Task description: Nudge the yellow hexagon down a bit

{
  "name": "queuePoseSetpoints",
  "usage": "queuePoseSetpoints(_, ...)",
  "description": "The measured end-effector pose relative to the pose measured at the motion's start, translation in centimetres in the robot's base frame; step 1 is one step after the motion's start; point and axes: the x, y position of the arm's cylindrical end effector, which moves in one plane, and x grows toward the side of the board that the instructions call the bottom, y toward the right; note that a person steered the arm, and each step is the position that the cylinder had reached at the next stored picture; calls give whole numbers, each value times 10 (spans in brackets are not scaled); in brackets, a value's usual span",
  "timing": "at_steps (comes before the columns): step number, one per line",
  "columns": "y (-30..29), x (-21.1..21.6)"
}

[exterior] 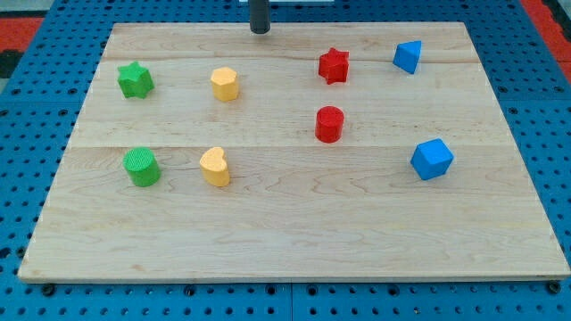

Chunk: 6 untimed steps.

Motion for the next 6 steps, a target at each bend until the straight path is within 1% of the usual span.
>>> queuePoseSetpoints(1, 0, 0)
queuePoseSetpoints(2, -15, 0)
queuePoseSetpoints(3, -74, 10)
queuePoseSetpoints(5, -75, 99)
queuePoseSetpoints(6, -83, 131)
